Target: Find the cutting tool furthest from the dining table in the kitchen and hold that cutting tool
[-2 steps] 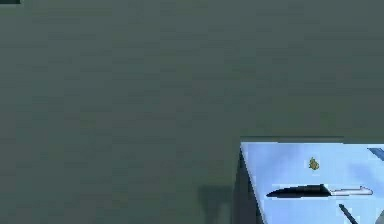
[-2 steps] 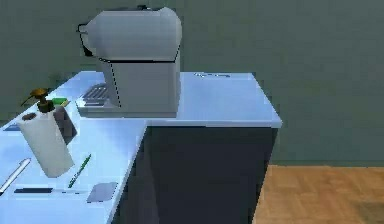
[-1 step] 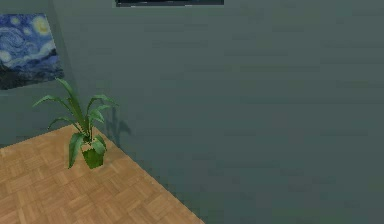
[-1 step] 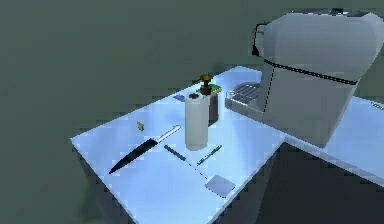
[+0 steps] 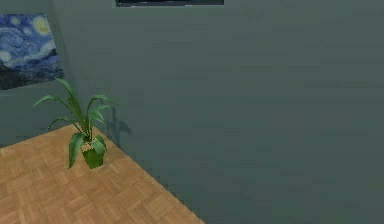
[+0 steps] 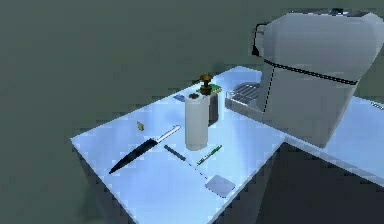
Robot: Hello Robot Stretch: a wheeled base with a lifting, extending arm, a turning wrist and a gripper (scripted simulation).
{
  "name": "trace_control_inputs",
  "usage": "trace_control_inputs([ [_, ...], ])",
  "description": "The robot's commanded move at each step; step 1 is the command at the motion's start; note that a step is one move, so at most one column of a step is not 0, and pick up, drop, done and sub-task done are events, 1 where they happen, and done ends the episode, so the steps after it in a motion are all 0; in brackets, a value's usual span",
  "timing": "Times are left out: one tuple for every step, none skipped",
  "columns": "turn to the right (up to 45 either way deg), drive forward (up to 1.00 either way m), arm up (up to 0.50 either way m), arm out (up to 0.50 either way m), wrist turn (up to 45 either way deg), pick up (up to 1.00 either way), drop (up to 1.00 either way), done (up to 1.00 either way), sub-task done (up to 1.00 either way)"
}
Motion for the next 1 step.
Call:
trace_control_inputs([
  [0.0,0.00,0.38,0.00,0.0,0.00,0.00,0.00,0.00],
])
